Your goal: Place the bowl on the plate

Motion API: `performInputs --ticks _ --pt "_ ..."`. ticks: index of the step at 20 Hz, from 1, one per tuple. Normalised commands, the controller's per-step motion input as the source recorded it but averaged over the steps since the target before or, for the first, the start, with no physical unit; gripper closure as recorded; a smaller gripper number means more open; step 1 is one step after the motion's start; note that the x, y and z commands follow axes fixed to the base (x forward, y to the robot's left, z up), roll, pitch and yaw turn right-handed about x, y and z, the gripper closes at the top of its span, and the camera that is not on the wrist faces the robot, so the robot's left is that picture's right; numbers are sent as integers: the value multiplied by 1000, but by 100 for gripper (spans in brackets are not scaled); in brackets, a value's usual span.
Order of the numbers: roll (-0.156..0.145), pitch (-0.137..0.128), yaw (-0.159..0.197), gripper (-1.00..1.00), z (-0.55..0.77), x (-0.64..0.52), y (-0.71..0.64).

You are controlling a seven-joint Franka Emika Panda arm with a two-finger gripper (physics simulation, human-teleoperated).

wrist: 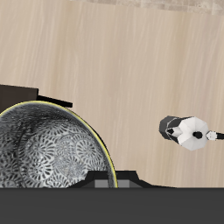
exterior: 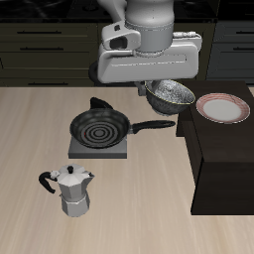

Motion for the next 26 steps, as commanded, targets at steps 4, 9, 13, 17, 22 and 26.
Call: performInputs --ticks 4,9,13,17,22,26 --pt "-11 -55 9 100 312 -153 -69" --pt "-1 -21 -9 100 202 -180 22" --pt "6 -37 16 100 141 -250 48" --pt "-15 19 1 100 -83 -160 66" --pt "30 30 35 100 -207 -298 257" --pt "-2 17 13 100 -86 -179 229"
